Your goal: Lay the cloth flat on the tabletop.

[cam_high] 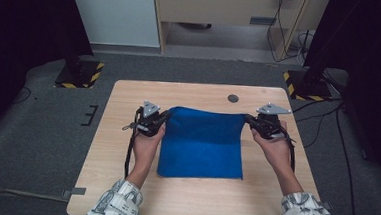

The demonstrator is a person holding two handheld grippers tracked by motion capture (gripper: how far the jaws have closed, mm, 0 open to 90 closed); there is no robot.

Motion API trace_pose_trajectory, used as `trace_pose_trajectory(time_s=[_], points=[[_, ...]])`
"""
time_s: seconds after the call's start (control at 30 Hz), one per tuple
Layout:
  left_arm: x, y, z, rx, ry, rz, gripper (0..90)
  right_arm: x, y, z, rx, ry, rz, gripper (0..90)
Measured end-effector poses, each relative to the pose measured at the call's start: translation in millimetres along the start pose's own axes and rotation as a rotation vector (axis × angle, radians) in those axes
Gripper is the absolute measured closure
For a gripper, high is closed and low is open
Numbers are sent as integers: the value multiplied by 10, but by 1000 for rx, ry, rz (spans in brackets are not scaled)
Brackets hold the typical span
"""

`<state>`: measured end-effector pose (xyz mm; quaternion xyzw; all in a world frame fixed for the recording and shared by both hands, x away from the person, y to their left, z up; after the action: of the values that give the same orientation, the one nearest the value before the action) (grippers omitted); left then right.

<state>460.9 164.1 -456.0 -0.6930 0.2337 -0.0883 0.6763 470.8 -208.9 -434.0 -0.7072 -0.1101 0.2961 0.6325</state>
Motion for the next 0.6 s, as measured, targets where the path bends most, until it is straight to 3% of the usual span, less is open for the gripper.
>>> trace_pose_trajectory(time_s=[0.17,0.6], points=[[94,67,6,8,7,24,852,111,89,-69,-1,12,36,886],[262,90,6,28,-16,50,858,276,229,-175,27,36,61,887]])
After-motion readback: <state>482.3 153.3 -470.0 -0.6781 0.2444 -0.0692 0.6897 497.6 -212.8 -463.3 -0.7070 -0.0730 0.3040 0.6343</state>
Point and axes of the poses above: each handheld gripper's, and its own axes: x roughly forward along the jaws, y roughly out of its underside, z roughly to its left, the point moved 1 cm from there along x, roughly forward along the jaws, and after that the axes turned 14 degrees about -z, right-handed, at the moved point
